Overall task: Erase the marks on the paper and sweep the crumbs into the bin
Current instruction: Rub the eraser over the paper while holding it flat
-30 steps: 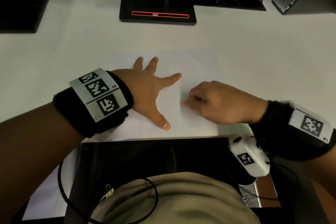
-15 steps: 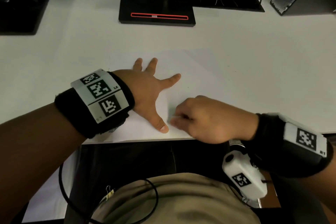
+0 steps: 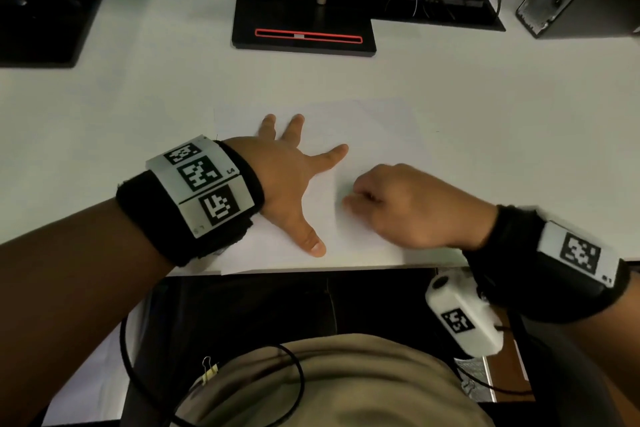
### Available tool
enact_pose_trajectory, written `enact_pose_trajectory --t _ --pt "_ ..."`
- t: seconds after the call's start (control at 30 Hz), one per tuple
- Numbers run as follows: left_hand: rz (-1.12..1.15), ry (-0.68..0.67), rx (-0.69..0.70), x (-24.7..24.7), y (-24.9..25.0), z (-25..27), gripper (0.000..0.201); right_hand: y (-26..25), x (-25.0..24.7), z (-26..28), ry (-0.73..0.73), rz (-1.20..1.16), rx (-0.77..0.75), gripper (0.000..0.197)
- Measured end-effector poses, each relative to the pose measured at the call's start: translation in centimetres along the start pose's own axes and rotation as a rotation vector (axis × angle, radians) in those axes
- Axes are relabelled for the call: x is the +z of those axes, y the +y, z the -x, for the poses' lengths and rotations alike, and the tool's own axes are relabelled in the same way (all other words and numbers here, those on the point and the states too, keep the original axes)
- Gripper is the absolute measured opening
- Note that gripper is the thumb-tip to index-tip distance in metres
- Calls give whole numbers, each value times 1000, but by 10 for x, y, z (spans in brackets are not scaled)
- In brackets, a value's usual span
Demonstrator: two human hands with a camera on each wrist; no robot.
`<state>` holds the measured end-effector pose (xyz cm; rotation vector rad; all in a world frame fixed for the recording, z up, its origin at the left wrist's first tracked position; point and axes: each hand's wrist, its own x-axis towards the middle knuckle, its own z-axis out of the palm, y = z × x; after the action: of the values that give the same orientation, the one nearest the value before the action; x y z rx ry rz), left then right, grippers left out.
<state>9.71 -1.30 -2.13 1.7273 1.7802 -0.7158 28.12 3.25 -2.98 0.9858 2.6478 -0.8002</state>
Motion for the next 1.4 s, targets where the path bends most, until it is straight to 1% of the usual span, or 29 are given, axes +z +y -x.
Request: enact_pose_trajectory --t 0.07,0.1,0.2,0.23,0.3,0.37,0.43,0.5,0.57,0.63,0.7,0.8,0.87,0.93,0.97,1.0,1.1,1.17,1.23,1.27,1.3,1.37,1.4 --pt "-7 7 1 1 1 -1 142 -6 8 6 -64 19 -59 43" --pt "-9 9 0 1 0 0 142 -6 7 6 -78 13 -56 43" --pt "6 -2 0 0 0 2 142 7 -8 -2 -7 -26 62 43" --pt "11 -3 1 0 0 2 142 9 -9 -3 12 -25 75 42" --pt "12 1 4 0 0 1 142 5 -3 2 -3 -15 25 41" --pt "8 5 8 1 -1 0 142 0 4 8 -67 -1 -15 43" --pt "9 4 6 1 -1 0 142 5 -2 7 -65 0 30 44" --pt "11 1 6 1 -1 0 142 13 -12 4 0 -14 102 44" --pt "4 4 0 1 -1 -1 142 10 -9 6 9 -5 75 43" --pt "-1 6 -1 1 0 -1 141 2 0 10 -58 9 14 42" --pt "0 10 2 1 -1 -2 142 2 0 7 -83 1 23 43" --pt "9 5 2 1 -1 -1 142 9 -11 -3 15 -32 121 43" --pt "6 7 -1 1 -1 0 142 3 -6 -2 18 -18 67 42" --pt "-4 8 3 1 0 0 142 -7 4 2 -54 4 -9 43" --pt "-9 11 5 1 0 -1 142 -9 6 3 -80 -5 -18 44" --pt "-9 10 4 1 0 -1 142 -8 4 1 -77 -17 -6 44" --pt "-3 -1 -2 1 0 0 142 -1 -5 -7 10 -35 50 44" --pt "-8 3 -2 1 0 -1 142 -7 -2 -5 -14 -2 -5 43" --pt "-16 6 0 0 1 -1 142 -13 4 -1 -92 32 -63 44" --pt "-17 7 0 0 1 -1 142 -13 3 -2 -112 33 -65 45" --pt "-14 5 1 1 0 0 142 -10 0 -5 -108 25 -45 46" --pt "-2 3 3 1 0 -1 142 -4 -8 -11 -51 9 8 45" --pt "2 4 4 1 -1 -1 142 -4 -9 -13 -26 11 8 44"
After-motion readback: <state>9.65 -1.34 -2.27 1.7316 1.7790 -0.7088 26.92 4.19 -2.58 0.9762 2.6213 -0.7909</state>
